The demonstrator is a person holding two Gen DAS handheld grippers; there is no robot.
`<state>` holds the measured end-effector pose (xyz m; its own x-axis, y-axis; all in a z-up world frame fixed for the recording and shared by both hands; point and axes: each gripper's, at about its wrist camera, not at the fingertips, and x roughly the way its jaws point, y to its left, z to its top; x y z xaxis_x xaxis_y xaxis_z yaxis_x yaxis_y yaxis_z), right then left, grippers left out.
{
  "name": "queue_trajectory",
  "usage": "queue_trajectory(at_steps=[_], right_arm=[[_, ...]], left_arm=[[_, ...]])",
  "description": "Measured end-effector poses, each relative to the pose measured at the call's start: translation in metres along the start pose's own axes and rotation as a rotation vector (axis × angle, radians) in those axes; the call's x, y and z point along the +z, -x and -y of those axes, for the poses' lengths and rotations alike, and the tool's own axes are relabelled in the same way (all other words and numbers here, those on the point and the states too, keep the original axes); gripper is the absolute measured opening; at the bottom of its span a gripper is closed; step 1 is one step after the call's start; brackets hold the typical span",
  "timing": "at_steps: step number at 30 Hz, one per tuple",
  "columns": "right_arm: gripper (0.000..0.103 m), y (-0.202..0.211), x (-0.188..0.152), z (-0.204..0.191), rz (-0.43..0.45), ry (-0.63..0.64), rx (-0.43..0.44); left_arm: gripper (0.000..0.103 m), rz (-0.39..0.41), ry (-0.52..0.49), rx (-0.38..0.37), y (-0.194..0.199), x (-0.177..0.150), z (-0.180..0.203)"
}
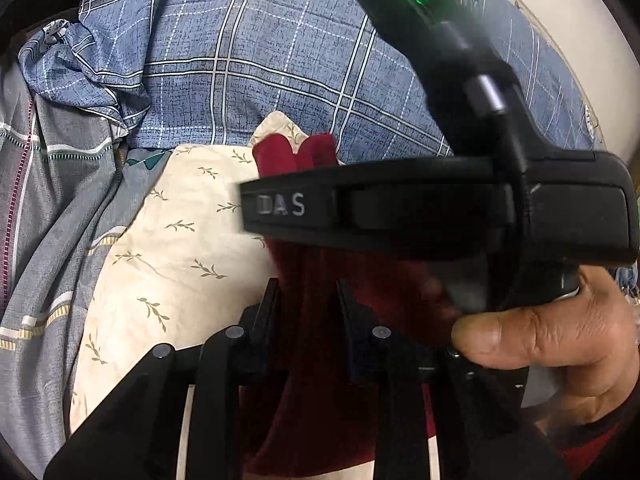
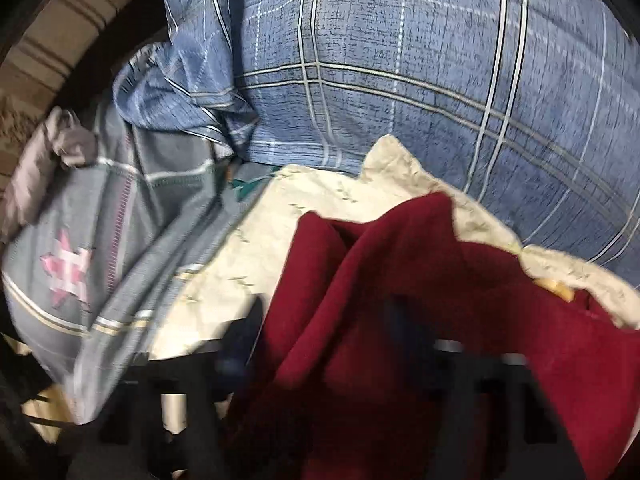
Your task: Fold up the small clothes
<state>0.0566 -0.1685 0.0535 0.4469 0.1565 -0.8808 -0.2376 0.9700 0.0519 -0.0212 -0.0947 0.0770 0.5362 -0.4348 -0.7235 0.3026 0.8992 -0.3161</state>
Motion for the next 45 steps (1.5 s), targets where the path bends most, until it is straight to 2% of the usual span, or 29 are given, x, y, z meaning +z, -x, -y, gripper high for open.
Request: queue_trajectory(at_steps=[2, 5, 11, 12, 15, 16, 30, 32, 34, 35, 39, 45], right_arm=[[0.032, 0.003, -0.002, 0.004, 0.01, -0.012, 0.022], [0.025, 0.011, -0.004, 0.014, 0.039, -0.05, 0.069], [0.021, 0.024, -0.005, 0.023, 0.07, -0.092, 0.127], [0.021, 0.026, -0.005, 0.024, 0.075, -0.094, 0.133], [0.02, 0.03, -0.006, 0.026, 0.089, -0.104, 0.145], [0.02, 0.031, -0.006, 0.027, 0.094, -0.11, 0.151], [0.02, 0.041, -0.006, 0.038, 0.118, -0.145, 0.185], [0.02, 0.04, -0.007, 0.041, 0.118, -0.15, 0.191], [0.019, 0.04, -0.008, 0.043, 0.118, -0.152, 0.194], [0.019, 0.039, -0.009, 0.043, 0.114, -0.153, 0.198], [0.018, 0.044, -0.011, 0.047, 0.128, -0.162, 0.208], [0.017, 0.095, -0.021, 0.061, 0.195, -0.168, 0.206]], left_arm=[[0.022, 0.001, -0.002, -0.002, 0.002, 0.001, 0.0], [0.022, 0.001, 0.005, -0.008, 0.003, 0.003, -0.002], [0.025, -0.004, 0.003, -0.003, 0.007, 0.005, 0.0], [0.029, -0.007, 0.0, -0.004, 0.008, 0.005, 0.0], [0.061, -0.018, 0.012, -0.006, 0.014, 0.003, -0.001], [0.064, -0.016, 0.022, -0.009, 0.016, 0.002, -0.003], [0.066, -0.041, 0.042, 0.017, 0.009, 0.001, -0.007], [0.061, -0.051, 0.056, 0.005, 0.01, 0.0, -0.009], [0.027, -0.077, 0.064, -0.032, 0.008, 0.0, -0.009], [0.025, -0.091, 0.067, -0.051, 0.008, -0.001, -0.008], [0.02, -0.058, 0.024, -0.052, 0.019, -0.002, 0.005], [0.019, -0.005, -0.01, -0.137, 0.047, 0.009, 0.041]])
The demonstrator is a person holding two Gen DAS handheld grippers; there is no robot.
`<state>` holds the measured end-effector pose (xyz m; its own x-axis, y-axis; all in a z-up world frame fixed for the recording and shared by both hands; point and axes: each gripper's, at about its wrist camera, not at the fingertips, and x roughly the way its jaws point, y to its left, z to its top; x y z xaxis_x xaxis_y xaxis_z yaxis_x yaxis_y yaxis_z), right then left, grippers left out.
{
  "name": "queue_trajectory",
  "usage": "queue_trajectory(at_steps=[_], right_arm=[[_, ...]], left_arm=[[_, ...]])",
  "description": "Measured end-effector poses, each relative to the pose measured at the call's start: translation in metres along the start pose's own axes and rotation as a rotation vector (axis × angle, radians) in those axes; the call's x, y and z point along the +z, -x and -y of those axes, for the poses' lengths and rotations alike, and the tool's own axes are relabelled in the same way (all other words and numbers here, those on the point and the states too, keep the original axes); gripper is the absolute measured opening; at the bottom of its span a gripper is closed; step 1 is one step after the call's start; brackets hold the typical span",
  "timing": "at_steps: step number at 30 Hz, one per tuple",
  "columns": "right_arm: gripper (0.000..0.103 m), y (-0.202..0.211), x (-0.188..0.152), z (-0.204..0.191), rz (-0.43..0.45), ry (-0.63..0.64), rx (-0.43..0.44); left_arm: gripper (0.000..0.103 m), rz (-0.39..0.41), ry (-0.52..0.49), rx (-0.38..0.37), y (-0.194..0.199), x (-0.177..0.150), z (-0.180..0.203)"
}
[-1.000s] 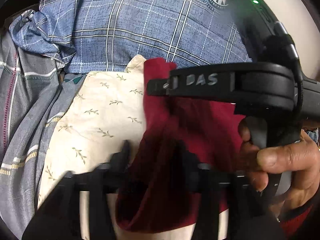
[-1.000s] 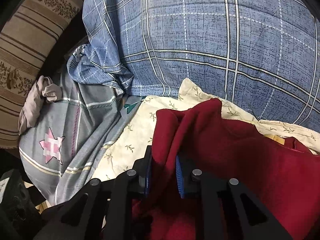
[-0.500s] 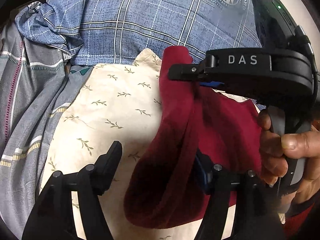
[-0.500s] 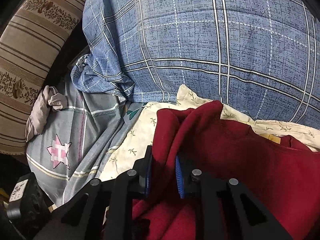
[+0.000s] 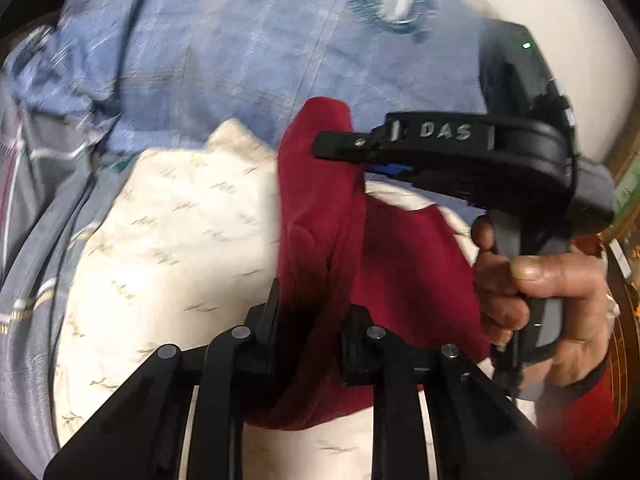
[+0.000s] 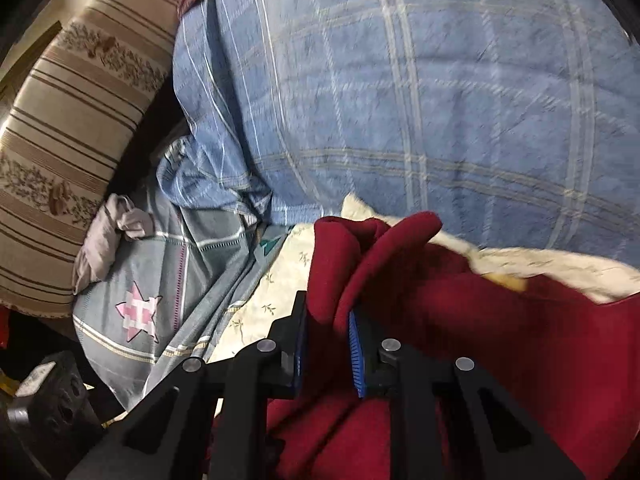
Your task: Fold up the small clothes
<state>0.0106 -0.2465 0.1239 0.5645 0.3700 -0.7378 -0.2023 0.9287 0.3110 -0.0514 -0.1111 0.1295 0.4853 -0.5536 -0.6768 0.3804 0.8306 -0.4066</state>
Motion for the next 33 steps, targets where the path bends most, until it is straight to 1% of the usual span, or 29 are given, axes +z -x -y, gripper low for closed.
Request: queue_trajectory(at_steps=[2, 4, 7, 10, 13, 15, 17, 18, 19, 20, 21, 22, 23, 24, 26, 28, 29, 31, 33], right_arm=[[0.017, 0.024, -0.001, 0.002, 0.026, 0.003, -0.019], [0.017, 0.05, -0.004, 0.005, 0.051, 0.003, -0.039], [0.016, 0.079, -0.007, 0.033, 0.085, -0.012, -0.092], [0.016, 0.1, -0.017, 0.076, 0.109, -0.086, -0.138], [0.015, 0.105, -0.038, 0.129, 0.101, -0.199, -0.179], [0.015, 0.098, -0.052, 0.154, 0.076, -0.263, -0.201], [0.015, 0.089, -0.069, 0.179, 0.048, -0.332, -0.202], [0.016, 0.084, -0.076, 0.186, 0.039, -0.358, -0.195], [0.018, 0.081, -0.084, 0.194, 0.041, -0.395, -0.165], [0.027, 0.082, -0.088, 0.197, 0.054, -0.421, -0.138], [0.031, 0.085, -0.092, 0.198, 0.069, -0.449, -0.116], [0.043, 0.09, -0.094, 0.199, 0.085, -0.471, -0.095], [0.057, 0.095, -0.097, 0.2, 0.102, -0.491, -0.065], [0.062, 0.101, -0.1, 0.199, 0.119, -0.505, -0.037], [0.07, 0.108, -0.105, 0.195, 0.133, -0.504, -0.007], [0.072, 0.104, -0.107, 0.188, 0.108, -0.481, -0.025], [0.072, 0.099, -0.108, 0.185, 0.086, -0.469, -0.038], [0.072, 0.089, -0.108, 0.182, 0.048, -0.464, -0.076], [0.072, 0.087, -0.109, 0.175, 0.057, -0.446, -0.093]], left_arm=[[0.019, 0.013, -0.052, -0.022, 0.004, 0.004, 0.027], [0.019, 0.009, -0.086, -0.045, 0.002, 0.006, 0.048], [0.019, -0.015, -0.133, -0.105, -0.013, 0.008, 0.09], [0.019, -0.037, -0.171, -0.133, -0.036, 0.003, 0.119], [0.018, -0.104, -0.188, -0.165, -0.068, -0.009, 0.144], [0.018, -0.164, -0.202, -0.16, -0.095, -0.023, 0.155], [0.019, -0.204, -0.229, -0.142, -0.11, -0.032, 0.16], [0.019, -0.216, -0.242, -0.137, -0.113, -0.036, 0.161], [0.025, -0.217, -0.245, -0.141, -0.112, -0.037, 0.16], [0.029, -0.22, -0.246, -0.155, -0.106, -0.036, 0.158], [0.039, -0.231, -0.249, -0.179, -0.098, -0.033, 0.155], [0.049, -0.232, -0.253, -0.193, -0.09, -0.032, 0.153], [0.055, -0.212, -0.266, -0.2, -0.072, -0.029, 0.148], [0.068, -0.18, -0.283, -0.181, -0.057, -0.029, 0.144], [0.069, -0.11, -0.322, -0.128, -0.032, -0.029, 0.131], [0.069, -0.079, -0.345, -0.067, -0.018, -0.03, 0.114], [0.069, -0.068, -0.338, -0.032, -0.014, -0.032, 0.102], [0.069, -0.073, -0.287, -0.011, -0.013, -0.038, 0.08], [0.069, -0.085, -0.234, 0.006, -0.018, -0.044, 0.064]])
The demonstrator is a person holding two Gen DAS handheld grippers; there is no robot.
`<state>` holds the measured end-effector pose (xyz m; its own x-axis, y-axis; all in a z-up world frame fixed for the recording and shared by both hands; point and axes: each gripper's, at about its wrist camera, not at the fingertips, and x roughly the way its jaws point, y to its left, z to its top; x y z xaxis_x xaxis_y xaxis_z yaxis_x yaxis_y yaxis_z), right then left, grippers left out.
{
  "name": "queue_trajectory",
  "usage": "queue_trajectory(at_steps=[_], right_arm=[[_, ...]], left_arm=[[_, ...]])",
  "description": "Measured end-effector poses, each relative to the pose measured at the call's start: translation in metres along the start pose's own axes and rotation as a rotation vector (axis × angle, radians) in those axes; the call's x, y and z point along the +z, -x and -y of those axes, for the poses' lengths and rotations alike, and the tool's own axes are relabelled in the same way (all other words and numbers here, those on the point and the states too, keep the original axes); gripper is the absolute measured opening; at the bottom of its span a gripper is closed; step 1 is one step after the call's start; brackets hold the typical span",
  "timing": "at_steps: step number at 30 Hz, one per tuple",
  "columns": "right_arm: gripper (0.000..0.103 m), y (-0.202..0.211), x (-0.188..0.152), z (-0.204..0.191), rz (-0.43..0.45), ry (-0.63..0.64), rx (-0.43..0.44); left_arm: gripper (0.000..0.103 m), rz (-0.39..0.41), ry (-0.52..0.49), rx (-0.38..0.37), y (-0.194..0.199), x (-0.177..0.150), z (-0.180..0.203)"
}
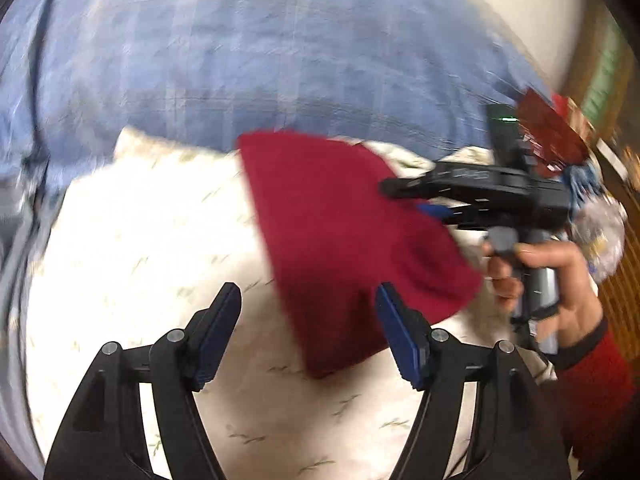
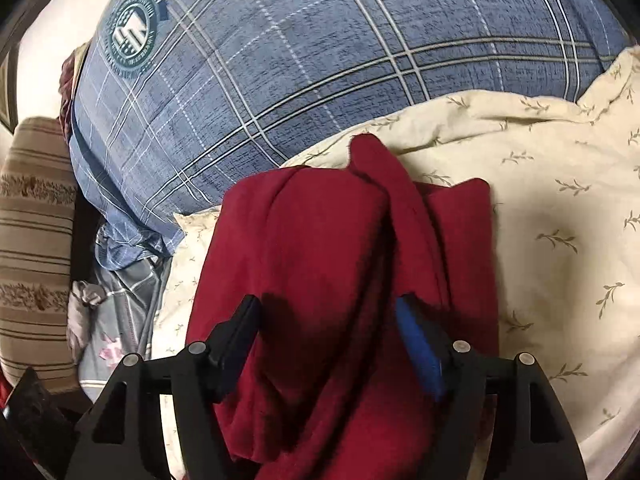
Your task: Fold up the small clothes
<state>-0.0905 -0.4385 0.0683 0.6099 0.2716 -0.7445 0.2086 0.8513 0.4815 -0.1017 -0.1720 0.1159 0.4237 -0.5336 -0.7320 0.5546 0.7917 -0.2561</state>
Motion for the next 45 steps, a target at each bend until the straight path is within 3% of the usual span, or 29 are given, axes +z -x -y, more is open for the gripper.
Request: queue_trajectory(at_steps=[1, 3, 4, 7, 11, 15, 18, 20, 22, 26, 29, 30, 33, 34, 35, 37, 41, 43, 45], right_arm=[[0.071, -0.002, -0.001, -0.003, 0.0, 0.005, 0.007], [0.047, -0.008, -0.005, -0.01, -0.001, 0.036, -0.01], [0.026, -0.011, -0.007, -0.016, -0.003, 0.06, -0.027], [0.019, -0.005, -0.011, -0.037, 0.032, 0.179, -0.114], [0.018, 0.037, -0.004, -0.039, 0.142, 0.218, -0.126], [0.019, 0.032, 0.001, -0.014, 0.121, 0.195, -0.213], [0.028, 0.018, -0.004, 0.004, 0.08, 0.171, -0.246], [0.037, 0.034, -0.007, 0.005, 0.107, 0.163, -0.258], [0.038, 0.056, -0.01, -0.005, 0.158, 0.189, -0.316], [0.038, 0.087, -0.022, -0.035, 0.21, 0.273, -0.205], [0.031, 0.071, -0.036, -0.054, 0.135, 0.344, -0.123], [0.031, 0.063, -0.04, -0.053, 0.11, 0.347, -0.125], [0.028, 0.042, -0.053, -0.026, 0.067, 0.339, -0.308], [0.037, 0.041, -0.055, -0.017, 0.069, 0.319, -0.317], [0.044, 0.045, -0.056, -0.006, 0.083, 0.28, -0.291], [0.044, 0.053, -0.057, 0.002, 0.091, 0.222, -0.246], [0.046, 0.073, -0.065, -0.017, 0.18, 0.279, -0.26], [0.047, 0.074, -0.069, -0.023, 0.214, 0.286, -0.222], [0.043, 0.06, -0.074, -0.018, 0.165, 0.299, -0.232]], left_arm=[[0.069, -0.003, 0.023, 0.011, -0.001, -0.006, -0.005], [0.069, -0.009, 0.048, 0.027, -0.006, -0.009, -0.016], [0.069, -0.017, 0.049, 0.03, -0.009, -0.006, -0.016], [0.069, 0.019, 0.037, 0.015, -0.002, -0.002, -0.012], [0.069, 0.052, 0.024, 0.016, -0.001, 0.002, -0.005], [0.069, 0.021, 0.018, 0.023, -0.014, -0.002, -0.001], [0.069, 0.015, -0.008, 0.026, -0.016, -0.004, 0.01], [0.069, 0.019, -0.022, 0.025, -0.019, 0.003, 0.015], [0.069, 0.019, -0.036, 0.025, -0.021, 0.006, 0.021], [0.069, -0.002, -0.05, 0.03, -0.033, 0.003, 0.026], [0.069, -0.014, -0.056, 0.039, -0.04, -0.003, 0.028], [0.069, -0.013, -0.057, 0.041, -0.041, -0.003, 0.028], [0.069, -0.009, -0.062, 0.032, -0.036, -0.005, 0.028], [0.07, -0.005, -0.061, 0.033, -0.034, -0.006, 0.027], [0.07, -0.004, -0.057, 0.036, -0.034, -0.005, 0.026], [0.07, -0.004, -0.039, 0.032, -0.034, -0.004, 0.022], [0.074, 0.005, -0.011, 0.045, -0.036, -0.001, 0.018], [0.076, 0.007, -0.014, 0.059, -0.039, -0.001, 0.018], [0.078, 0.008, -0.019, 0.071, -0.043, -0.002, 0.02]])
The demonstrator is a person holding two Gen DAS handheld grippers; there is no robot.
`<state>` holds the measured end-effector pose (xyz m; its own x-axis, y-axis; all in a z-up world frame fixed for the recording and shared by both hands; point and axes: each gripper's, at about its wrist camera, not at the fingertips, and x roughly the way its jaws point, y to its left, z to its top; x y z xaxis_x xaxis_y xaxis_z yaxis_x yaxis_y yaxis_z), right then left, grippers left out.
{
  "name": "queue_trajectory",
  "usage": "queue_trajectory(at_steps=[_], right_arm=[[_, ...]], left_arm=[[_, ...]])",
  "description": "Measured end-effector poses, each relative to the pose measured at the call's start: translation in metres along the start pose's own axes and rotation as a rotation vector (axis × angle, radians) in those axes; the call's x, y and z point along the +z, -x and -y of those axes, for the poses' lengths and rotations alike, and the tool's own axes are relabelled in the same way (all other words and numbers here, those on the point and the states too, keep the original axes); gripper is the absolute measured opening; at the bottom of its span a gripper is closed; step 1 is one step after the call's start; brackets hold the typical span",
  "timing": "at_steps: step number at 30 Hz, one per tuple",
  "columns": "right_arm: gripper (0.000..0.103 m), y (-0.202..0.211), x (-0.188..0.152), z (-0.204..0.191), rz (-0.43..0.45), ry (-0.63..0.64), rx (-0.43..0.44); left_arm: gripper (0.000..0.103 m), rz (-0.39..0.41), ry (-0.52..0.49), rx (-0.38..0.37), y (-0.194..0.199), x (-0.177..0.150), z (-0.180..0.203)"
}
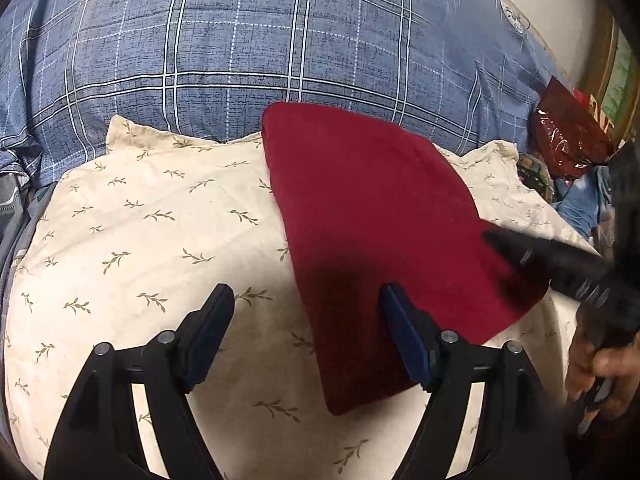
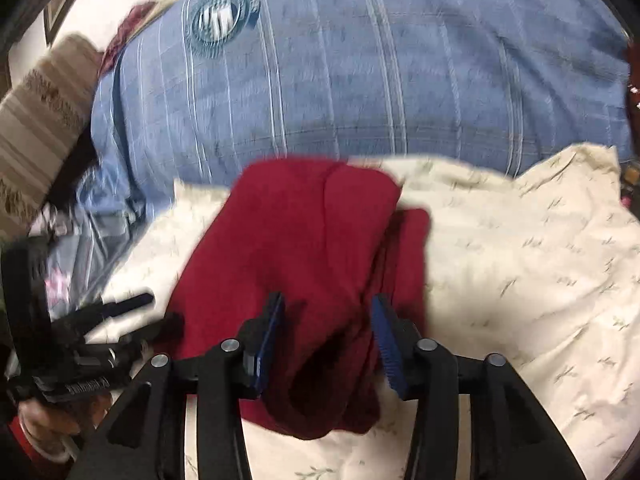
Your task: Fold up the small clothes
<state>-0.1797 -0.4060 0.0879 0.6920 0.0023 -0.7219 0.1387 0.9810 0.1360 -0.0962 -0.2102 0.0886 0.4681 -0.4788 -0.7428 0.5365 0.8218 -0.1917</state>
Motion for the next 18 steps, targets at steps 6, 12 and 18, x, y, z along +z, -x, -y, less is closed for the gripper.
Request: queue_trajectory(at_steps=[6, 12, 18], right_arm=[[0.052, -0.001, -0.007, 0.017, -0.011, -0.066, -0.02], [0.056, 0.024, 0.001, -0.001, 0.083, -0.011, -0.024], [0.055, 0.004, -0.008, 0.004, 0.012, -0.063, -0.001]], left_arm=[[0.08, 0.017, -0.04, 0.026, -0.001, -0.001, 0.006], [0.079, 0.021, -0.027, 0.022, 0.002, 0.002, 0.003], [0.079, 0.027, 0.016, 0.034, 0.015, -0.001, -0.009]])
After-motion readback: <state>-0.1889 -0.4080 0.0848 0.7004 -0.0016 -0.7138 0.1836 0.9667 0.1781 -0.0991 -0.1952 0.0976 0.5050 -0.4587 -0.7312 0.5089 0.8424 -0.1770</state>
